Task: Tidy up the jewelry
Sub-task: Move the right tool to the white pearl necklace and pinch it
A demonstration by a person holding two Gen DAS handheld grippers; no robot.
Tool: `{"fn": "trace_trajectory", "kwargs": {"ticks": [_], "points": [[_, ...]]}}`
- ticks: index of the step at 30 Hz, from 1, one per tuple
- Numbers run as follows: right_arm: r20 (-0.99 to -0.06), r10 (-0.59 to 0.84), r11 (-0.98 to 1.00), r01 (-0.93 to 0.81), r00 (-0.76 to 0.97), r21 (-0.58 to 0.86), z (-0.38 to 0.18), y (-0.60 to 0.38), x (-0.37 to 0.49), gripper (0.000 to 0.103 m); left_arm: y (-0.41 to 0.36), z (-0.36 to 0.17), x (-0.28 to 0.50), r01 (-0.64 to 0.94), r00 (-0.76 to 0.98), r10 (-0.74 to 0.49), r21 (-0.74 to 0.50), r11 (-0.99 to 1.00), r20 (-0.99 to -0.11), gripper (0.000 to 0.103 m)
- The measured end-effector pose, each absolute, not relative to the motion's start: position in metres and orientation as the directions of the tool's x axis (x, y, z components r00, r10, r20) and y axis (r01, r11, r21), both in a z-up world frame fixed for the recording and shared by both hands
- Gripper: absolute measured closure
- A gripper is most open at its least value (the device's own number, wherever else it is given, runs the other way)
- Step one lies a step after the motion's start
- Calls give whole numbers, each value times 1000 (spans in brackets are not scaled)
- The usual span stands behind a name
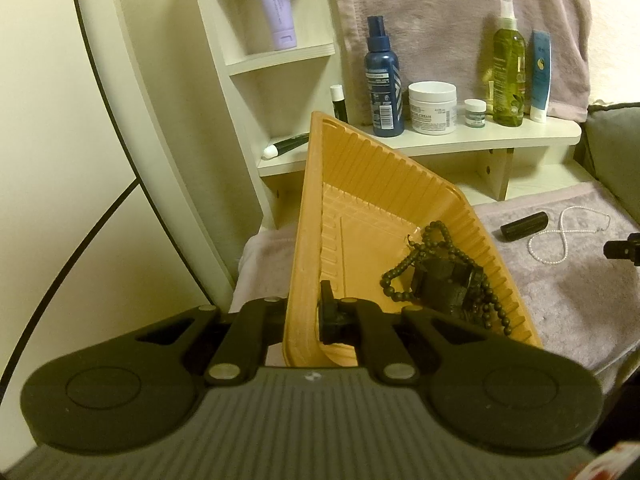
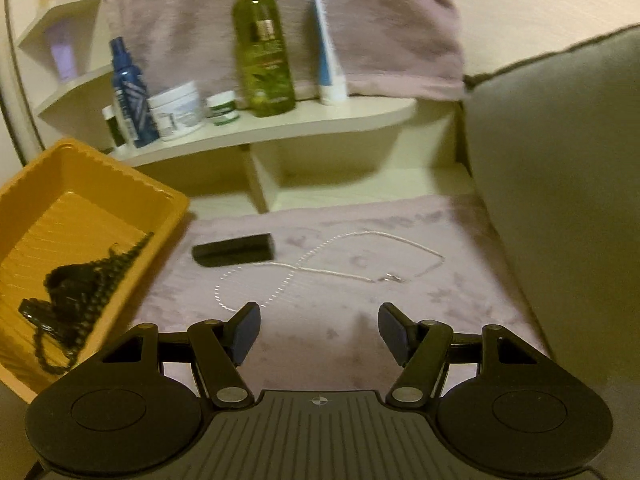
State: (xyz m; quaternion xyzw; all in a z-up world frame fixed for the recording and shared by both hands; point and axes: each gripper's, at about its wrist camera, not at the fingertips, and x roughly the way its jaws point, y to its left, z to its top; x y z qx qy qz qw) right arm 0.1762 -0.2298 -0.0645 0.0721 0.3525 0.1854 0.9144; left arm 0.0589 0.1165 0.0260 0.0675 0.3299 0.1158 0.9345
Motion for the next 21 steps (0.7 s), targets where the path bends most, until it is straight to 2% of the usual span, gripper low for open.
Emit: {"fn": "trace_trajectory", "kwargs": {"ticks": [7, 9, 10, 13, 16, 21], "points": [[-607, 412, 911, -316, 679, 265, -65, -220, 182, 38, 116, 26, 59, -172, 756, 261, 202, 964, -601, 97], [-609, 422, 906, -333, 672, 260, -66, -211, 186, 41, 116, 26, 59, -172, 755, 261, 203, 964, -601, 97], [-610, 428, 903, -341, 667, 262, -66, -207, 188, 47, 116, 26, 59, -172, 755, 261, 202, 964, -601, 97], [-615, 433, 900, -352, 659, 256, -69, -195, 197, 54, 116, 26, 59, -172, 755, 261, 202, 964, -601, 97], [-629, 439, 897, -350, 642, 268, -75, -185, 209, 66, 116, 26, 59, -172, 756, 261, 202, 964, -601, 97], [-666, 394, 917, -317, 633, 242, -84, -162, 222, 71, 117, 26, 59, -173, 753, 260, 198, 965, -604, 97]]}}
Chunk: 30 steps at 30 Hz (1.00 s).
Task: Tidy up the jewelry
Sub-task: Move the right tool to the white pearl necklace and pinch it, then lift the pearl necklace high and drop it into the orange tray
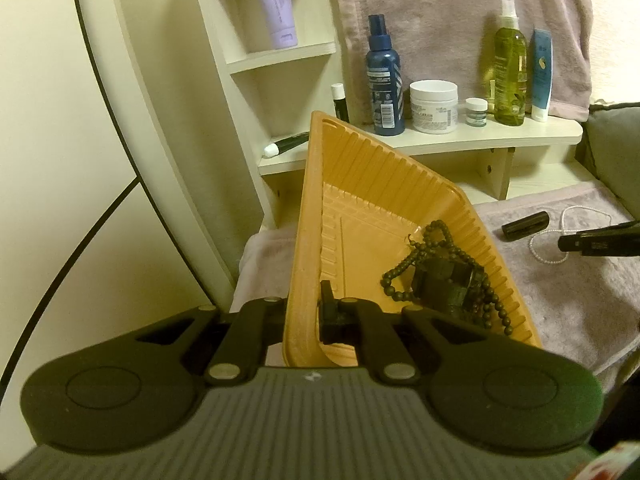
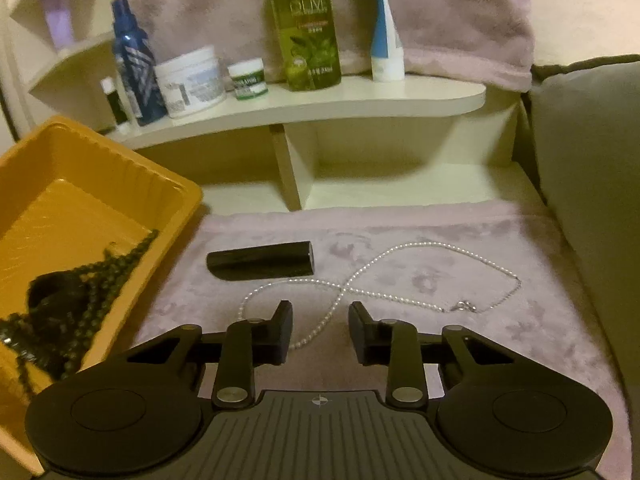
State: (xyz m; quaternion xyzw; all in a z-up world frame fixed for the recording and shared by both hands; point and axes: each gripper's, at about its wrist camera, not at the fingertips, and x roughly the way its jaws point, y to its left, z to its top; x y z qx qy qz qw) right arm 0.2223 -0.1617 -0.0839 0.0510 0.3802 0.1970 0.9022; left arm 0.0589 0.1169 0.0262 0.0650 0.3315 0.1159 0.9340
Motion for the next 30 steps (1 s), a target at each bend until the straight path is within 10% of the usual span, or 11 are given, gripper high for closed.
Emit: {"fn": "trace_trajectory", "kwargs": {"ticks": [8, 14, 30], "points": [[-669, 311, 936, -338, 675, 94, -92, -134, 220, 74, 118, 25, 60, -175, 753, 259, 196, 965, -605, 97], [-668, 326, 927, -365, 669, 87, -89, -134, 218, 100, 118, 25, 59, -174, 754, 258, 196, 965, -604, 97], [-531, 405, 914, -341, 744, 220, -12, -203, 181, 100, 117, 26, 59, -173, 756, 257, 195, 965, -602, 97]]}}
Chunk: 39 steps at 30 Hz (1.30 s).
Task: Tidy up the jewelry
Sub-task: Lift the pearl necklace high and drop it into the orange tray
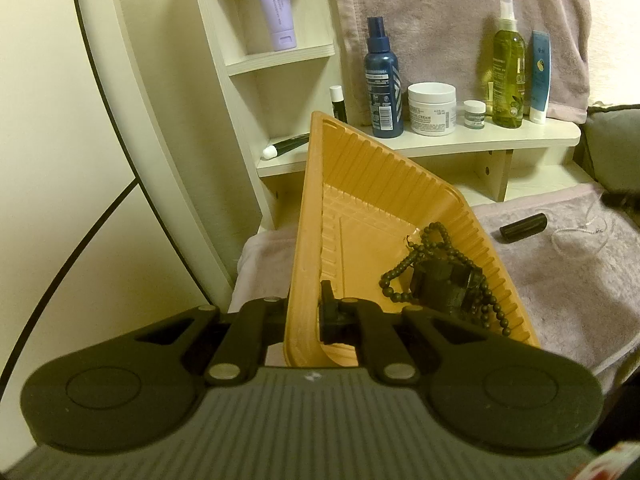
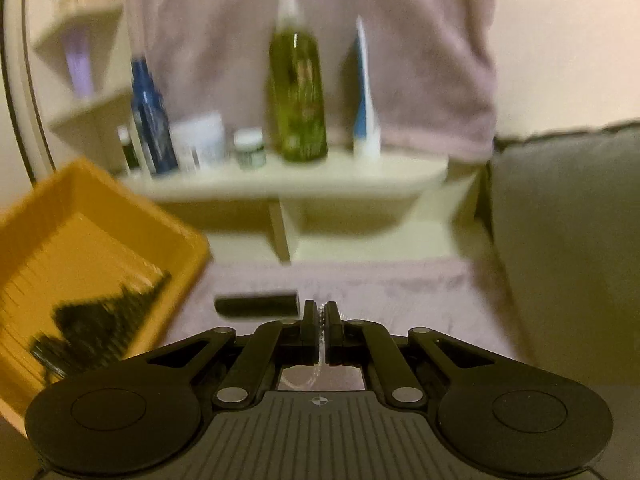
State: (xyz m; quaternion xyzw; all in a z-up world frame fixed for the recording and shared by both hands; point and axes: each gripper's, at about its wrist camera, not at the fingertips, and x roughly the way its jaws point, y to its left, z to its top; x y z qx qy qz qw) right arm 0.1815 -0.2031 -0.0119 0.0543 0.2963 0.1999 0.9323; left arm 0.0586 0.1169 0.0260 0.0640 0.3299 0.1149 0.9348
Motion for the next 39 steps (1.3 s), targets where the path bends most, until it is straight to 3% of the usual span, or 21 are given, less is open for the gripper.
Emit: {"fn": "trace_trajectory", "kwargs": {"ticks": [12, 24, 39], "points": [[-357, 517, 855, -456, 778, 245, 83, -208, 163, 100, 117, 27, 59, -172, 756, 255, 192, 966, -603, 97], [-239, 753, 656, -668, 613, 352, 133, -138, 170, 100, 118, 28, 59, -173, 756, 254, 190, 967, -603, 97], [-290, 880, 473, -758, 377, 450, 107, -45, 186, 100, 119, 27, 59, -176, 758, 250, 179, 968, -603, 97]]}}
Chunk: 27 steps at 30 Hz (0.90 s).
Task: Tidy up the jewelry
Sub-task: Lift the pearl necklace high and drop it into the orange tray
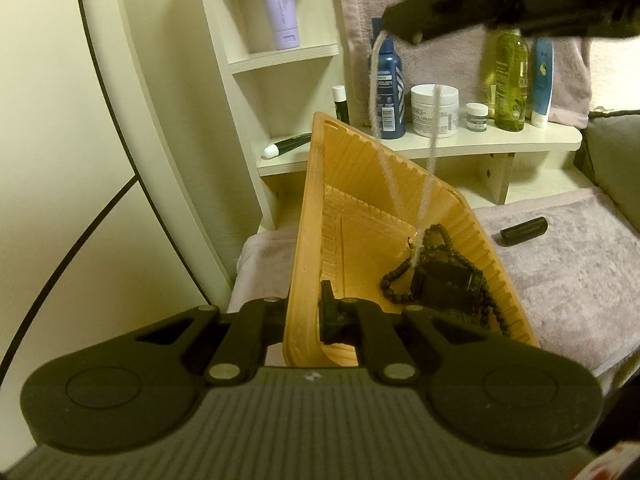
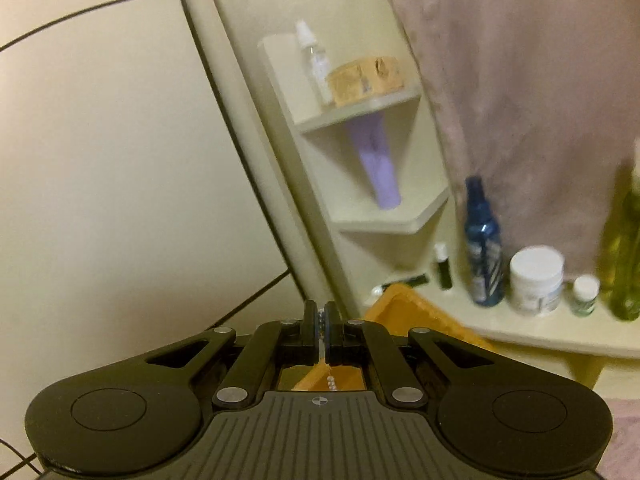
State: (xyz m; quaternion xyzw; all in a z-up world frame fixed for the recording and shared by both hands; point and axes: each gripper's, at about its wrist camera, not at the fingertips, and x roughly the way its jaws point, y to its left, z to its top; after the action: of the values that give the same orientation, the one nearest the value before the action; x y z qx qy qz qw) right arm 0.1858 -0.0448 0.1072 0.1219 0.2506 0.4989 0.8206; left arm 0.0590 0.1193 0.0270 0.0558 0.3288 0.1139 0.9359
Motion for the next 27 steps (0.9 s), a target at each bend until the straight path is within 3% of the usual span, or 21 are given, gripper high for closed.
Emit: {"fn": "trace_trajectory", "kwargs": {"ticks": [10, 15, 17, 19, 20, 27], "points": [[-460, 834, 527, -688, 305, 499, 44, -45, 197, 100, 120, 26, 59, -183, 758, 251, 172, 968, -603, 97], [-459, 839, 522, -672, 292, 525, 30, -52, 197, 99, 120, 26, 59, -183, 758, 250, 172, 968, -602, 97], [-455, 833, 537, -658, 315, 528, 29, -58, 198, 89, 120, 26, 59, -182, 758, 251, 174, 968, -602, 97], [-453, 824, 557, -635, 342, 535, 29, -65, 200, 56, 120, 26, 59, -183, 758, 252, 175, 967, -601, 97], [-448, 820, 565, -624, 355, 540, 28, -71, 200, 50, 120, 26, 59, -183, 758, 253, 176, 967, -601, 97], [-460, 759, 651, -530, 460, 544, 20, -115, 202, 50, 119, 25, 59, -183, 758, 254, 178, 967, -601, 97]]}}
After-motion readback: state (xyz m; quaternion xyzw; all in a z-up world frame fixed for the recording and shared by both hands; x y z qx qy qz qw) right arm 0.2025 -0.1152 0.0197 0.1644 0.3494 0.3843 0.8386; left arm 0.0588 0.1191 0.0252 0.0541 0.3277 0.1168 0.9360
